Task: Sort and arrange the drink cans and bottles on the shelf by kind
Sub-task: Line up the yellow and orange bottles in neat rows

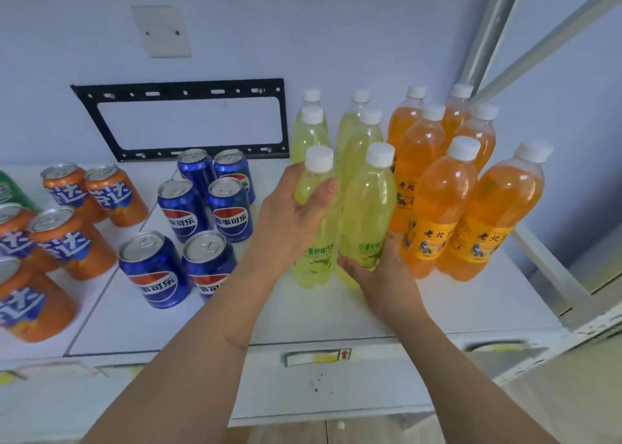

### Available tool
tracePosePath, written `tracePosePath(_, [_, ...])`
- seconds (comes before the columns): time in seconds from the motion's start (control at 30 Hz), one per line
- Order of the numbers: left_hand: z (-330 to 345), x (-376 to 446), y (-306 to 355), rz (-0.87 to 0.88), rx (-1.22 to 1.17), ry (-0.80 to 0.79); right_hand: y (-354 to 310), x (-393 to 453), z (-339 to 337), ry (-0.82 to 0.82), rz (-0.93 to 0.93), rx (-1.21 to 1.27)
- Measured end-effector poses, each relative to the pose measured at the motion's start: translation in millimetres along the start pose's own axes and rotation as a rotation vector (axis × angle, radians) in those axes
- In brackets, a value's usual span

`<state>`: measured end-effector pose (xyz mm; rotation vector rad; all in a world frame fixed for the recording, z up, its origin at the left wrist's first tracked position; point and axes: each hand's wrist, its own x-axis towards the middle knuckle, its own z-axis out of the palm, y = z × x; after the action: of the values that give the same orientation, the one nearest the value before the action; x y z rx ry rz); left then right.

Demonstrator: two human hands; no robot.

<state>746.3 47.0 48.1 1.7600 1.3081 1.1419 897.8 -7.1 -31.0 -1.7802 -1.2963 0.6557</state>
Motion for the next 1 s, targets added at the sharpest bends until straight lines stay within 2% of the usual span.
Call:
tracePosePath(0.17, [-6.6,-5.9,-2.5,0.036,-0.009,-0.031,0.8,-9.1,0.2,0.008,-0.005,-0.020])
tracePosePath(0.43, [-13.6,-10.4,5.2,0.031,-0.031,-0.106,-11.6,-14.6,-13.9,-0.075,0.046,-0.125])
tracePosePath(0.53, [-20.0,-11.3,14.5,0.044,-0.006,-0.142,-20.4,-20.3,-27.1,-0.061,0.016,-0.166])
tracePosePath(0.63, [-29.0,-5.9,32.2,0.100,0.018,-0.088,-42.3,-29.1,-45.6,-0.008,-0.064,-0.158])
tracePosePath(0.73, [-36.5,8.0,59.6,0.186,0.124,-0.066,-72.2,-31.8,-69.3,0.047,-0.195,-0.184])
tracePosePath(0.8, [-37.9,20.7,78.5,0.238,0.230,-0.120,-91.4,-27.5,-87.1,0.072,-0.253,-0.264])
tracePosePath(1.0, [-16.8,61.5,119.0,0.286,0.425,-0.204,-127.4,15.3,-143.1,0.089,-0.325,-0.471])
